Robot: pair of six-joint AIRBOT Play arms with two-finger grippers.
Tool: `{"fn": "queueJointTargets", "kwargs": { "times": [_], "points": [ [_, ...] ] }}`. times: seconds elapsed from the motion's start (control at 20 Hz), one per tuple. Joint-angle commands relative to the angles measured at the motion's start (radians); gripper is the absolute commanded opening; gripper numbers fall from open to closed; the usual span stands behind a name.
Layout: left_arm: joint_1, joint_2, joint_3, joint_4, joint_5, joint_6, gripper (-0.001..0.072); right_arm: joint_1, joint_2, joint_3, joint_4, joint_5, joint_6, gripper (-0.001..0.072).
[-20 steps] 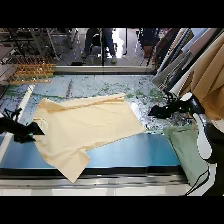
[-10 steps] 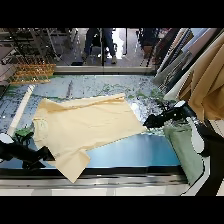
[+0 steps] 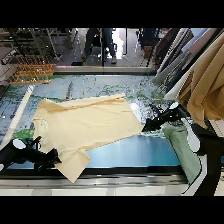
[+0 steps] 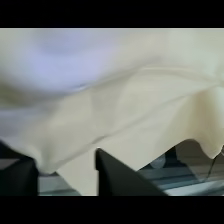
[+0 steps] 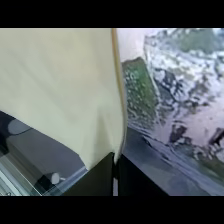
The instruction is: Fold the clothes and pants, and hang the long-sleeved shirts on hangers.
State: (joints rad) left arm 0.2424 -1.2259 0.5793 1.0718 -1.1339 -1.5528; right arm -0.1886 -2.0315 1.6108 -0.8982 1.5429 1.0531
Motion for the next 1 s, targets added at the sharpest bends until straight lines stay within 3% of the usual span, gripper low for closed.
{"fn": "queueJointTargets", "kwargs": {
  "times": [0.0,0.25,0.4,0.5,0.75,0.95],
  "points": [
    [-0.018,-0.016,-0.010,-0.041,0.122,0.005,0.0007,0.012,0.006,0.002,0.026,0.014,0.008,0.0016],
    [0.076,0.149,0.157,-0.219,-0.061,0.170,0.0005,0.010,0.223,0.002,0.038,0.019,-0.037,0.0013],
    [0.167,0.244,0.433,-0.391,-0.223,0.213,0.0005,-0.008,0.500,0.002,0.037,0.024,-0.035,0.0013],
    [0.243,0.286,0.657,-0.597,-0.285,0.238,0.0005,-0.028,0.722,0.003,0.035,0.000,-0.018,0.0013],
    [0.501,0.325,1.183,-1.179,-0.234,0.264,0.0006,-0.054,1.225,0.166,-0.011,-0.237,-0.007,0.0014],
    [0.729,0.325,1.385,-1.474,-0.146,0.263,0.0005,-0.054,1.382,0.327,-0.027,-0.414,-0.007,0.0013]
  ]
}}
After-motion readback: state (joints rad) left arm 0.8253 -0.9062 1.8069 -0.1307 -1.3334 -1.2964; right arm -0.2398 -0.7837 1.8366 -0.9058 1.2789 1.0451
